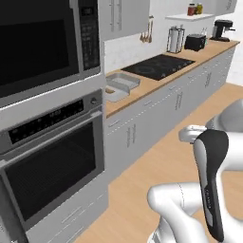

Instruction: Place one sweet potato and one chicken drumstick in each tupperware on the nearby counter, to pack two identical lunches.

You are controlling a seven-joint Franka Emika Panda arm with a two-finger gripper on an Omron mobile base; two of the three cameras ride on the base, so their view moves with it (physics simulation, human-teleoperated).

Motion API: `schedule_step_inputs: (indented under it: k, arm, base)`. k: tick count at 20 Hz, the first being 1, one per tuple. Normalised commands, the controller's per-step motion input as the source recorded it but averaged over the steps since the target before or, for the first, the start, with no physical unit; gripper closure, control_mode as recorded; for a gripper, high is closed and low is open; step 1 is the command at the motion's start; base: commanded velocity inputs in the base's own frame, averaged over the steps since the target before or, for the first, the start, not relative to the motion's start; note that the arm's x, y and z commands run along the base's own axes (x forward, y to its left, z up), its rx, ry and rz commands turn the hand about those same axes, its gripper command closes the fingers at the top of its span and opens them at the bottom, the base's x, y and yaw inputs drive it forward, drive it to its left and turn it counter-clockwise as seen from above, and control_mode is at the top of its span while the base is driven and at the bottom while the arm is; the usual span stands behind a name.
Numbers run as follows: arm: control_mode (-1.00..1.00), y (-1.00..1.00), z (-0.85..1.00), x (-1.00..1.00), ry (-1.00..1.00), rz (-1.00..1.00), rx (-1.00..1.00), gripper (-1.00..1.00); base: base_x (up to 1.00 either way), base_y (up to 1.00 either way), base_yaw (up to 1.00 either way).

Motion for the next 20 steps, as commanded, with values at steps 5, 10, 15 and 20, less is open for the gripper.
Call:
schedule_step_inputs:
  k: [5,10,15,20]
  arm:
    - [1.0,0.0,0.0,0.0,0.0,0.0,0.0,1.0]
    - [1.0,0.0,0.0,0.0,0.0,0.0,0.0,1.0]
    - [1.0,0.0,0.0,0.0,0.0,0.0,0.0,1.0]
    - [1.0,0.0,0.0,0.0,0.0,0.0,0.0,1.0]
  base:
    - [1.0,-0.24,-0.16]
    - [1.0,-0.26,-0.14]
    - [1.0,-0.07,-0.03]
    - [0.99,-0.05,0.03]
